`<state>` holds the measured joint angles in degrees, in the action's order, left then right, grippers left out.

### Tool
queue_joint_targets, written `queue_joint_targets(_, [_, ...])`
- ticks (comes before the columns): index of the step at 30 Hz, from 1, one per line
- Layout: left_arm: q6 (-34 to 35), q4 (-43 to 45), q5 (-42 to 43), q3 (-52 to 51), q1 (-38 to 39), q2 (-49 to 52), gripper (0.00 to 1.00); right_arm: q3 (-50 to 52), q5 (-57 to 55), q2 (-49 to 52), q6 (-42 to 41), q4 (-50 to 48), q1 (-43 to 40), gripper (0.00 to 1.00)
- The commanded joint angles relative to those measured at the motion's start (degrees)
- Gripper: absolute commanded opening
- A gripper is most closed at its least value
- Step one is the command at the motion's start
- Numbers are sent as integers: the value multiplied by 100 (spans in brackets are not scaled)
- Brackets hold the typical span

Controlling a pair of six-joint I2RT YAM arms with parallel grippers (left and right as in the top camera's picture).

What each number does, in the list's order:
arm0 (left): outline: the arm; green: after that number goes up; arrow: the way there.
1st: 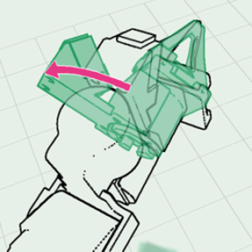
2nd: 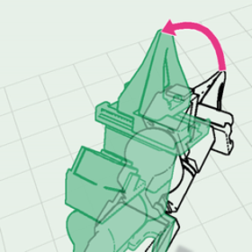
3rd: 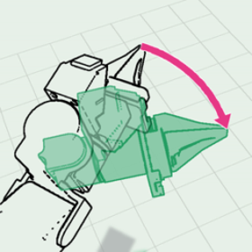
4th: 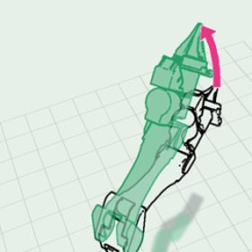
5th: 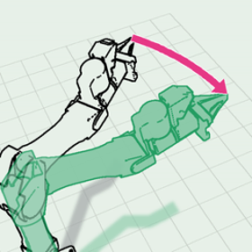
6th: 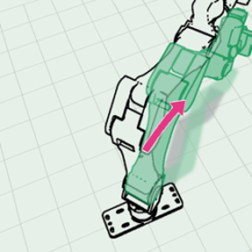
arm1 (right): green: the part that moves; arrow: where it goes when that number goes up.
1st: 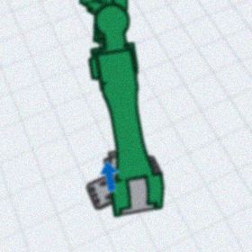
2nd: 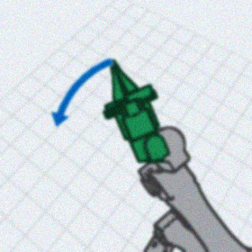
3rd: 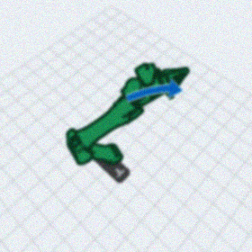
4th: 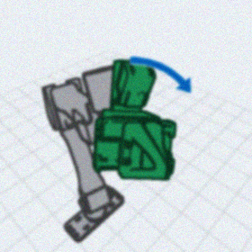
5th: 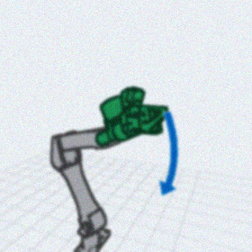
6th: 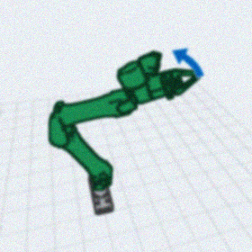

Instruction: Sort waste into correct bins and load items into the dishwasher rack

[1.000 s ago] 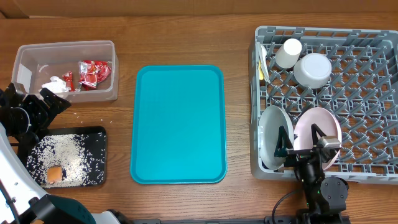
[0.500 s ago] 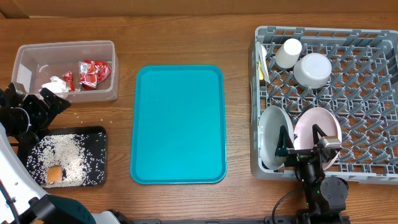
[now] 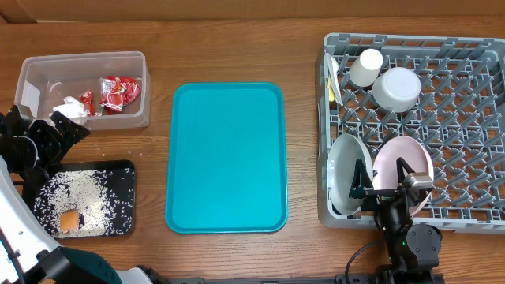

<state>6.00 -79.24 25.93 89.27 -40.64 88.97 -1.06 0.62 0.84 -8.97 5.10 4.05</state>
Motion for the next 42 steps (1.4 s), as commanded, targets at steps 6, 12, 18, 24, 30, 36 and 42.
queue_joint_targets(6, [39,2,-68,11,-17,55,100,61,-57,-68,4,-33,-28,100])
queue_joint_targets(12, [42,-15,-726,11,-17,-31,100,61,-57,-68,4,-31,-28,100])
queue_joint_targets(18, [365,754,-315,-365,380,-675,100,61,-57,-68,4,-31,-28,100])
queue_joint_targets(24, [247,3248,-348,-2026,2055,-2068,100,61,-57,-68,4,-33,-28,100])
queue_joint_targets(30, [-584,5571,-706,-4070,3912,-3724,100,61,-57,-68,4,-33,-28,100])
queue_joint_targets(36, [-605,6214,-837,-5462,4205,-5414,100,61,-57,-68,4,-33,-28,100])
queue_joint_targets(42, [-603,6317,-1047,-6122,4207,-6118,100,61,-57,-68,4,-31,-28,100])
